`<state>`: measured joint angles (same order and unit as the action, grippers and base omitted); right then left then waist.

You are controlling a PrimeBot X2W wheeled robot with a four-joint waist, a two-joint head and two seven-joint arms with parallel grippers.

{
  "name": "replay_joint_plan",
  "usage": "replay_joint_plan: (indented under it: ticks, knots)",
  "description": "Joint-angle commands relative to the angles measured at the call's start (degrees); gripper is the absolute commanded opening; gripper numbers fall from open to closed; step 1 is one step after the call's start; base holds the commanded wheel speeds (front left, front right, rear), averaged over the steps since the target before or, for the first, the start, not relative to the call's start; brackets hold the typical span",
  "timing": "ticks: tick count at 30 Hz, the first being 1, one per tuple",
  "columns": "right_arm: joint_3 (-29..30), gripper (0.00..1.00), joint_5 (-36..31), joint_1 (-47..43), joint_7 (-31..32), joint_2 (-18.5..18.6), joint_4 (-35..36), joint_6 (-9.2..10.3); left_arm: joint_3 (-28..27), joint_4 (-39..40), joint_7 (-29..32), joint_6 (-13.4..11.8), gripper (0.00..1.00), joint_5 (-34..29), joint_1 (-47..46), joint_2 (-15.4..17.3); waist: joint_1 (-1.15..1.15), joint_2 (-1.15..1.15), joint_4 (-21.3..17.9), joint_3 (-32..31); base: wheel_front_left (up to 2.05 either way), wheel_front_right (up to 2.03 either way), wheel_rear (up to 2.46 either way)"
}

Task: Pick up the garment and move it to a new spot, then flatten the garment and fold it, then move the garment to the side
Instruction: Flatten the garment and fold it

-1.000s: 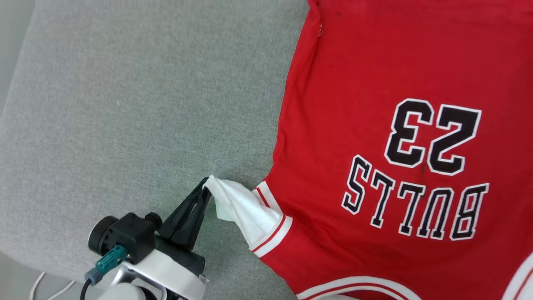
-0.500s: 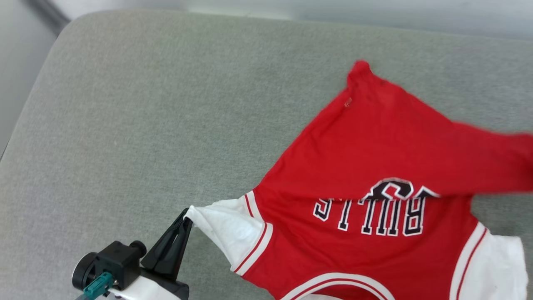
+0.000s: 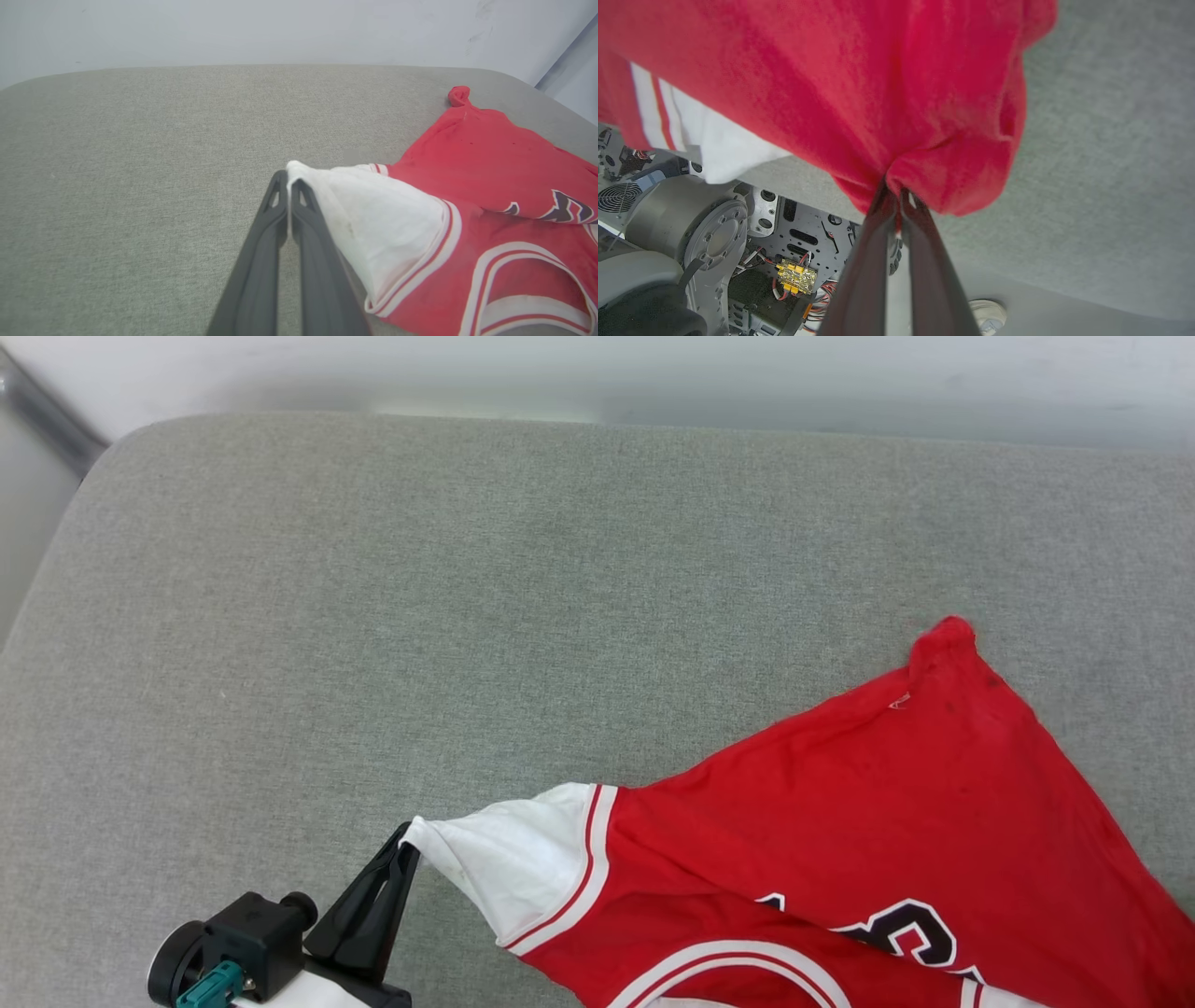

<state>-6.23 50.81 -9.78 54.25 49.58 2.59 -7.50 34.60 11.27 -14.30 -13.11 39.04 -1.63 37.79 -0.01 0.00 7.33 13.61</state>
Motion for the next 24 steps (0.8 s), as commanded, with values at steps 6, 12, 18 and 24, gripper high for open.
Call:
replay_joint_plan:
  ticks: [6, 12, 18, 24]
  knots:
    - [3.8, 1.0, -1.6, -0.3, -3.0, -2.2, 3.4, 0.02, -0.1, -0.4, 0.1, 0.1, 0.0, 0.3, 0.5, 0.4, 0.01, 0.0, -0.4, -0.4, 0.0, 0.0, 0.0]
    - [8.7, 1.0, -2.5, 7.4, -3.3, 0.2, 9.5, 0.02, 0.2, -0.1, 0.1, 0.2, 0.0, -0.1, -0.6, 0.2, 0.01, 0.0, 0.0, 0.1, 0.0, 0.0, 0.0]
    - [7.1, 1.0, -3.9, 18.6, -1.2, 3.3, 12.3, 0.02, 0.8, 0.0, 0.1, 0.9, 0.0, -0.7, -2.3, -0.4, 0.01, 0.0, 1.4, 2.1, 0.0, 0.0, 0.0]
    - [-2.9, 1.0, -6.7, 33.8, 5.5, 4.9, 10.2, 0.03, 1.3, -0.2, 0.0, 2.0, 0.0, -1.8, -5.3, -1.6, 0.01, 0.0, 3.8, 5.7, 0.0, 0.0, 0.0]
